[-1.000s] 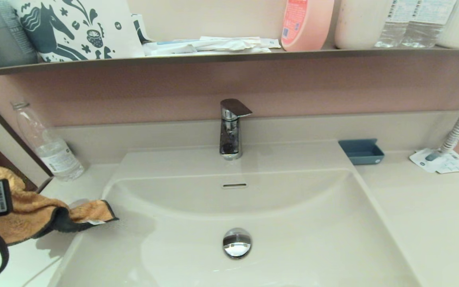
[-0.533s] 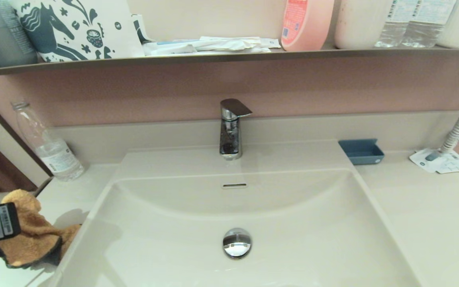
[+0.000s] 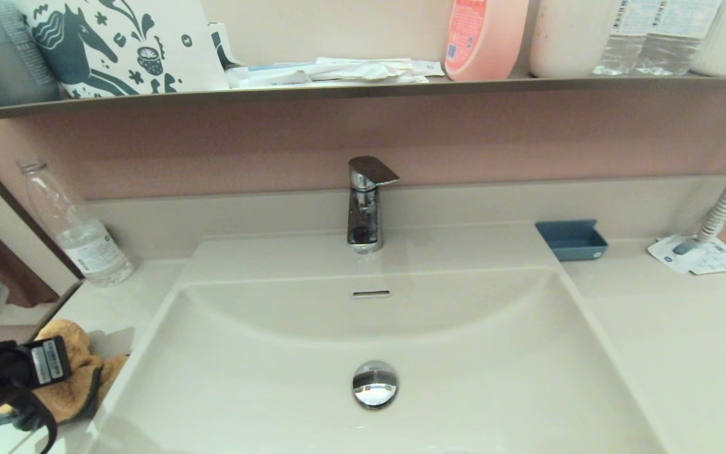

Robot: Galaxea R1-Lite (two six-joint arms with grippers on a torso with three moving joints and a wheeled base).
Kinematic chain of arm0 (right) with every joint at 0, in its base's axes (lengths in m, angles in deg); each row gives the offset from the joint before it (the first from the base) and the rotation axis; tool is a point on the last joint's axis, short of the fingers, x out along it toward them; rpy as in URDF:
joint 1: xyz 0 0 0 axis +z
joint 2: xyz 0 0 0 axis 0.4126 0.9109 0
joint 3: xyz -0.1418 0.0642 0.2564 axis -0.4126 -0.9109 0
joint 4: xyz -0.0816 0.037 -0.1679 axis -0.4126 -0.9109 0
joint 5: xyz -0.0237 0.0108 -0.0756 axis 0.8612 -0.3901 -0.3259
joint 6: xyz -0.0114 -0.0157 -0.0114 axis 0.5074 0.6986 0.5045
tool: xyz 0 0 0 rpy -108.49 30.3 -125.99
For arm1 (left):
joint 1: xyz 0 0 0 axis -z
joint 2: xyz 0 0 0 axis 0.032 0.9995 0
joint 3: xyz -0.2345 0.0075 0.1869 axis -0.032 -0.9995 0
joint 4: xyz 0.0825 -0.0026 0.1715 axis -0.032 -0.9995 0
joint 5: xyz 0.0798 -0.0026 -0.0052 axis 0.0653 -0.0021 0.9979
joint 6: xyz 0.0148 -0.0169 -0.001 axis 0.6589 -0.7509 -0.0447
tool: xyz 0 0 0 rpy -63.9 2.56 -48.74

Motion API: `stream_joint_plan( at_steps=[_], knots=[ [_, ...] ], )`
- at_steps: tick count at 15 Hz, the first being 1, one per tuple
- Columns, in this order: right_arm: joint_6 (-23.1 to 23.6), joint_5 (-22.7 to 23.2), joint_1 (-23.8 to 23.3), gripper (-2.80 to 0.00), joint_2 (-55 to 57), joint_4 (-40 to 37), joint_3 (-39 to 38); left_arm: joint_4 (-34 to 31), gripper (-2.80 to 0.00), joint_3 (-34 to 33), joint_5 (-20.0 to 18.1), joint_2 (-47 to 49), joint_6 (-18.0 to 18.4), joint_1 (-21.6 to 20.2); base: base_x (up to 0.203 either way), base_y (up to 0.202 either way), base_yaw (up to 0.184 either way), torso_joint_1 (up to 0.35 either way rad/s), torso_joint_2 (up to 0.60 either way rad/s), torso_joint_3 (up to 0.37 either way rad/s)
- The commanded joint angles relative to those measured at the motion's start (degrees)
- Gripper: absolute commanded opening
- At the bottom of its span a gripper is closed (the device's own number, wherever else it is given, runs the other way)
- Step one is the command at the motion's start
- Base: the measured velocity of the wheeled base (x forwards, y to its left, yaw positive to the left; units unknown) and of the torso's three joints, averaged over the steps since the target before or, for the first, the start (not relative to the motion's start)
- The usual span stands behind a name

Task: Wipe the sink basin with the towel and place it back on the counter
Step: Wipe the sink

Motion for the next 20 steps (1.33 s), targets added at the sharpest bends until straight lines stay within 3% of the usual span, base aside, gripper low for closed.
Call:
stream_joint_plan(
  at_steps=[1,4,6,8,13,20],
  knots=[
    [0.0,0.0,0.0,-2.80,0.1,0.0,0.0,0.2,-2.80,-0.3,-0.9,4.6,-0.1,0.0,0.000,0.000,0.000,0.000,0.00,0.000],
    [0.0,0.0,0.0,-2.80,0.1,0.0,0.0,0.1,-2.80,-0.3,-4.9,7.1,-0.2,1.4,0.000,0.000,0.000,0.000,0.00,0.000],
    [0.0,0.0,0.0,-2.80,0.1,0.0,0.0,0.3,-2.80,-0.2,-5.2,9.9,-0.4,2.4,0.000,0.000,0.000,0.000,0.00,0.000],
    [0.0,0.0,0.0,-2.80,0.1,0.0,0.0,2.3,-2.80,0.7,-5.2,13.8,-0.4,2.7,0.000,0.000,0.000,0.000,0.00,0.000],
    [0.0,0.0,0.0,-2.80,0.1,0.0,0.0,16.6,-2.80,4.9,-2.4,26.6,0.1,4.5,0.000,0.000,0.000,0.000,0.00,0.000],
    [0.0,0.0,0.0,-2.80,0.1,0.0,0.0,16.9,-2.80,9.6,-1.7,28.0,0.2,5.8,0.000,0.000,0.000,0.000,0.00,0.000]
  ],
)
